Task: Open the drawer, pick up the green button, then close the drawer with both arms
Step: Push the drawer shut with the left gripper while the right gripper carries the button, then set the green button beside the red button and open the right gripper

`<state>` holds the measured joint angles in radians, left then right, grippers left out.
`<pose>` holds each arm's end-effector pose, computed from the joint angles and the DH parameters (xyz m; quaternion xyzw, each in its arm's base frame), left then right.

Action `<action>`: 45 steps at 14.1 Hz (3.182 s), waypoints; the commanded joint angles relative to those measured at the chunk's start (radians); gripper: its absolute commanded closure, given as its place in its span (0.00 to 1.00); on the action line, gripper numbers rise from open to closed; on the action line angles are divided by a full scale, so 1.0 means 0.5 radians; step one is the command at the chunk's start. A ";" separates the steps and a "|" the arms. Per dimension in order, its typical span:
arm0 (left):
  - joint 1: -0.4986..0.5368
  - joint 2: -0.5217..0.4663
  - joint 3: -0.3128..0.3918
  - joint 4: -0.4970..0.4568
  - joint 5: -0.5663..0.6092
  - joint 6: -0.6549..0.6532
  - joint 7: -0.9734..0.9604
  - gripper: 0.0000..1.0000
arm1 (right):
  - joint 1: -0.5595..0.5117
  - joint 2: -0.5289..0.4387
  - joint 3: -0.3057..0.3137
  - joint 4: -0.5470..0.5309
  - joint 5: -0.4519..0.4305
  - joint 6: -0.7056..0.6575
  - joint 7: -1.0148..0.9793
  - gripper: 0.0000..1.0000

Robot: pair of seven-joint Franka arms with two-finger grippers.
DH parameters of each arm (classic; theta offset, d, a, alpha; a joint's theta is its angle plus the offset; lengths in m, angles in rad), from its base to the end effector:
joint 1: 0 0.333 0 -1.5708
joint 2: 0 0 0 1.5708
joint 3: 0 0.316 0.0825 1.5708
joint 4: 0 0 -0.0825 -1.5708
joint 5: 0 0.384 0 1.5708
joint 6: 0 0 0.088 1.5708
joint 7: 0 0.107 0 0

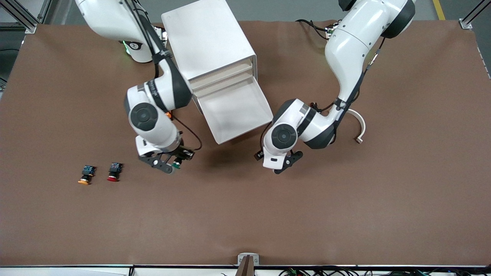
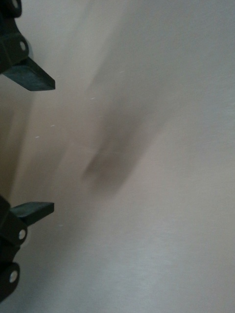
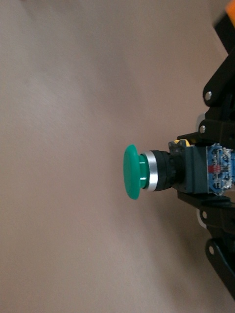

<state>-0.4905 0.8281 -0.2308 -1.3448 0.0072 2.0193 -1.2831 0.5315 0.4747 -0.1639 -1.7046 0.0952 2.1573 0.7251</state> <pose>0.5665 -0.4509 0.2284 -0.9469 -0.3031 0.1064 0.0111 0.6159 0.2530 0.3192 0.9807 -0.1955 -0.0073 0.0020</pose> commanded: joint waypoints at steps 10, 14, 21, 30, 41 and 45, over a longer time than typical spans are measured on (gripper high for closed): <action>-0.172 -0.009 0.001 -0.013 0.035 0.005 0.019 0.00 | -0.596 0.060 0.045 -0.383 -0.022 0.573 -1.146 1.00; -0.182 -0.009 -0.011 -0.004 0.026 0.014 0.302 0.00 | -0.655 0.087 0.052 -0.542 0.000 0.805 -1.272 1.00; -0.234 0.013 -0.048 0.011 0.013 0.023 0.366 0.00 | -0.685 0.195 0.113 -0.576 0.052 0.904 -1.266 1.00; -0.378 -0.003 -0.045 0.008 -0.174 0.023 0.360 0.00 | -0.676 0.195 0.165 -0.561 0.184 0.873 -1.196 1.00; -0.602 0.013 -0.042 -0.001 -0.511 0.023 0.360 0.00 | -0.682 0.161 0.156 -0.243 0.162 0.378 -1.088 0.00; -0.639 0.022 -0.042 -0.004 -0.619 0.023 0.360 0.00 | -0.719 0.024 0.110 -0.134 0.144 0.036 -1.317 0.00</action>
<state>-0.7944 0.8349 -0.2541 -1.3484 -0.2559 2.0261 -1.1136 0.2027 0.5311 -0.1017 -1.7735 0.1593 2.2341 0.1427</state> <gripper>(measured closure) 0.000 0.000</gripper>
